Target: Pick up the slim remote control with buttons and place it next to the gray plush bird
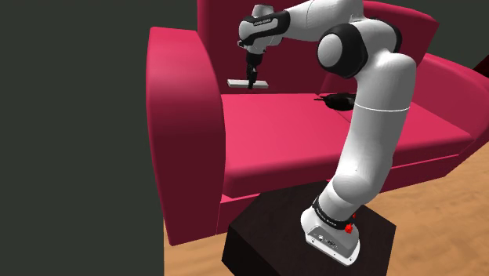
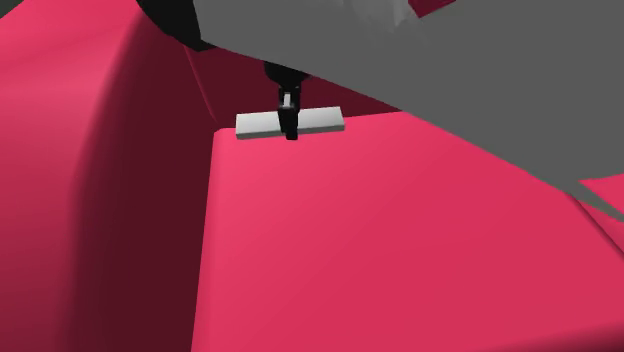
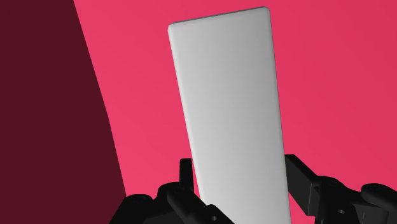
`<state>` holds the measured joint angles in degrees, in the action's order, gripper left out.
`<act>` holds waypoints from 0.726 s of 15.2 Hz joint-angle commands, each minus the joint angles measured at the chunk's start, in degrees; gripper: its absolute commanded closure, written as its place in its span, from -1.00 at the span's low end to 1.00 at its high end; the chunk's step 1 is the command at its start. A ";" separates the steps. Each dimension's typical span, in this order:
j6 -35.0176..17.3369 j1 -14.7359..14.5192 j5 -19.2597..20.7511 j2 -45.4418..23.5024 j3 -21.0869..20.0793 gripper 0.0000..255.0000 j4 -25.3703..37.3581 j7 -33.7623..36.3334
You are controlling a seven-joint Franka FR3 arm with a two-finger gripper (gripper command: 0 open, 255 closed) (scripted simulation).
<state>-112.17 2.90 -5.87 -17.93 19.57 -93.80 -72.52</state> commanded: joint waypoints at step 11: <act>4.51 0.80 1.87 6.03 1.36 1.00 -1.24 -1.67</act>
<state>-107.24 3.56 -4.44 -13.35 20.63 -93.23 -73.73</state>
